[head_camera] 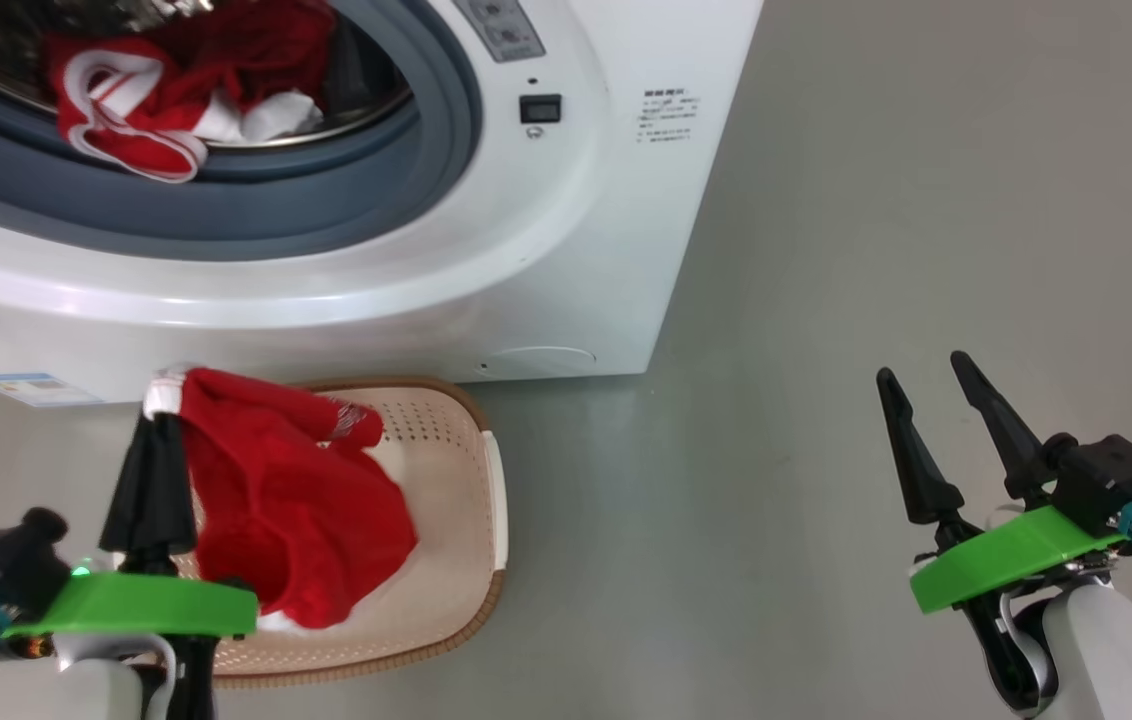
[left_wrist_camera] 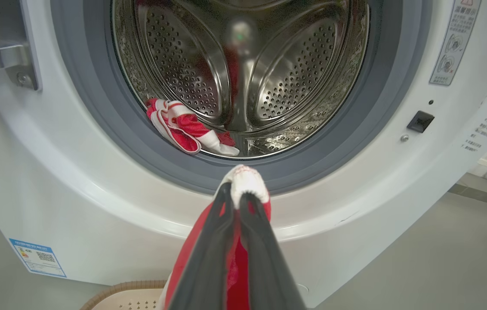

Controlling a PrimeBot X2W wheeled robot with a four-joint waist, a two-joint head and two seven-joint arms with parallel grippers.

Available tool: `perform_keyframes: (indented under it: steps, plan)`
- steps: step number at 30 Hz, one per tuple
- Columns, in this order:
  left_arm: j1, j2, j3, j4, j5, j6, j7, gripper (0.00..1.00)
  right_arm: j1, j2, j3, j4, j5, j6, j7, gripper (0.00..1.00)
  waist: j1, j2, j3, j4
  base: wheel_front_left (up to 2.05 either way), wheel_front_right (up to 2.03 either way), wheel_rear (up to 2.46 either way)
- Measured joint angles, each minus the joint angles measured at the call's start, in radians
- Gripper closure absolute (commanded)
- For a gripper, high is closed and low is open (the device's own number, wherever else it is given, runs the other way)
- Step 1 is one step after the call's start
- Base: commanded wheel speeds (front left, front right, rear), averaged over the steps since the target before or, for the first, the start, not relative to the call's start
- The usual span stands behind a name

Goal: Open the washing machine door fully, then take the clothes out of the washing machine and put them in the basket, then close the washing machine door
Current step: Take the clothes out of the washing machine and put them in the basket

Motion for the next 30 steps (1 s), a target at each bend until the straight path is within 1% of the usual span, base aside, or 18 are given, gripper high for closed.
perform_keyframes:
  steps: [2, 3, 12, 13, 23, 30]
  plan:
    - [-0.025, 0.006, -0.012, 0.067, 0.010, 0.000, 0.000, 1.00, -0.010, 0.003, 0.003, 0.000, 0.000, 0.000, 0.000, 0.00, 0.0000, 0.0000, 0.013, -0.008, 0.00, 0.00, 0.00]
    - [-0.049, 0.010, -0.024, 0.132, 0.016, 0.000, 0.000, 1.00, -0.019, 0.006, 0.005, -0.001, 0.000, 0.000, 0.000, 0.00, 0.0000, -0.0001, 0.027, -0.016, 0.00, 0.00, 0.00]
    - [-0.171, 0.022, -0.056, 0.402, 0.034, 0.000, 0.000, 1.00, -0.052, 0.020, 0.008, -0.008, 0.000, 0.000, 0.000, 0.00, 0.0000, 0.0000, 0.087, -0.052, 0.00, 0.00, 0.00]
    - [-0.171, 0.022, -0.056, 0.402, 0.034, 0.000, 0.000, 1.00, -0.052, 0.020, 0.008, -0.008, 0.000, 0.000, 0.000, 0.00, 0.0000, 0.0000, 0.087, -0.052, 0.00, 0.00, 0.00]
    - [-0.309, 0.035, -0.107, 0.718, 0.093, 0.000, 0.000, 1.00, -0.079, 0.034, 0.025, -0.018, 0.000, 0.000, 0.000, 0.00, 0.0000, 0.0000, 0.152, -0.092, 0.00, 0.00, 0.00]
    - [-0.400, 0.047, -0.114, 0.846, 0.096, 0.000, 0.001, 1.00, -0.106, 0.049, 0.047, -0.024, 0.000, 0.000, 0.000, 0.00, 0.0000, 0.0000, 0.204, -0.126, 0.00, 0.00, 0.00]
